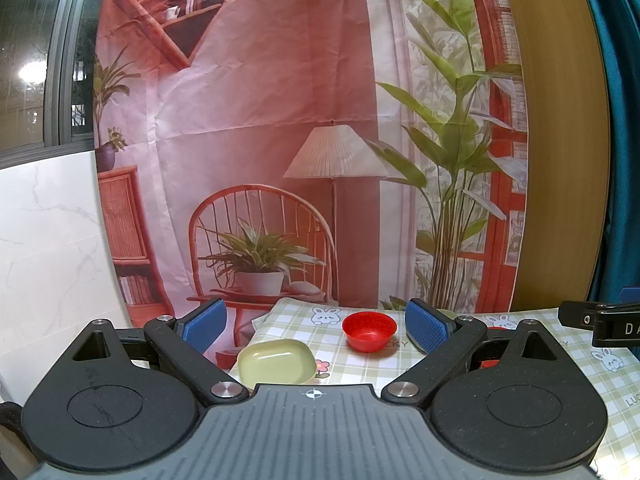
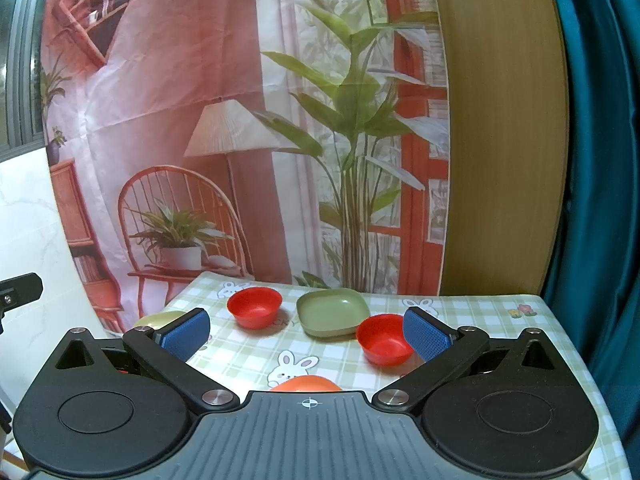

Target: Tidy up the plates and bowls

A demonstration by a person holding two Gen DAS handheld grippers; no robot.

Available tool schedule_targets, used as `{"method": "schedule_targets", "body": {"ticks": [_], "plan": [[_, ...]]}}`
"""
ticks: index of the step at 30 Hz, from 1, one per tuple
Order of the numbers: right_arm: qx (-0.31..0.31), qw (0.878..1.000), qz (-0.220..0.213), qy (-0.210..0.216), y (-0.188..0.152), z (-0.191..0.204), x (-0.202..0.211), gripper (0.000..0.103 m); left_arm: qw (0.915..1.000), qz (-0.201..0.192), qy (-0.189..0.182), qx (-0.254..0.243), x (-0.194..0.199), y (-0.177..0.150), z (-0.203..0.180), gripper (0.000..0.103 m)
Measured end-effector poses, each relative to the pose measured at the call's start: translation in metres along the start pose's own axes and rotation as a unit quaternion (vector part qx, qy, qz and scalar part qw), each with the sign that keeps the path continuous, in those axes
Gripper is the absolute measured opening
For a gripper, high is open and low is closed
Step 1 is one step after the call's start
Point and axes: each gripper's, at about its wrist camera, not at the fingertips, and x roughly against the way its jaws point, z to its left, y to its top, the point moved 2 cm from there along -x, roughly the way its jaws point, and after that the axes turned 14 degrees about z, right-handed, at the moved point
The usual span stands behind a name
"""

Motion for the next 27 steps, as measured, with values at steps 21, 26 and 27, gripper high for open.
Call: {"method": "schedule_targets", "body": {"ticks": [21, 26, 27], "plan": [[0.038, 0.998, 0.02, 0.044, 0.042, 0.038, -0.081, 0.103, 0.9944, 0.01, 0.105, 0.006, -0.062, 0.029, 0.077, 0.102], [0.065, 0.994, 0.036, 0.08, 0.046, 0.078, -0.126, 0.103, 0.992, 0.021, 0.124, 0.003, -0.089, 0.038, 0.108, 0.101], [0.071, 0.993, 0.04, 0.086, 0.047, 0.087, -0.137, 0.103, 0.9917, 0.026, 0.126, 0.002, -0.095, 0.038, 0.112, 0.101]]}}
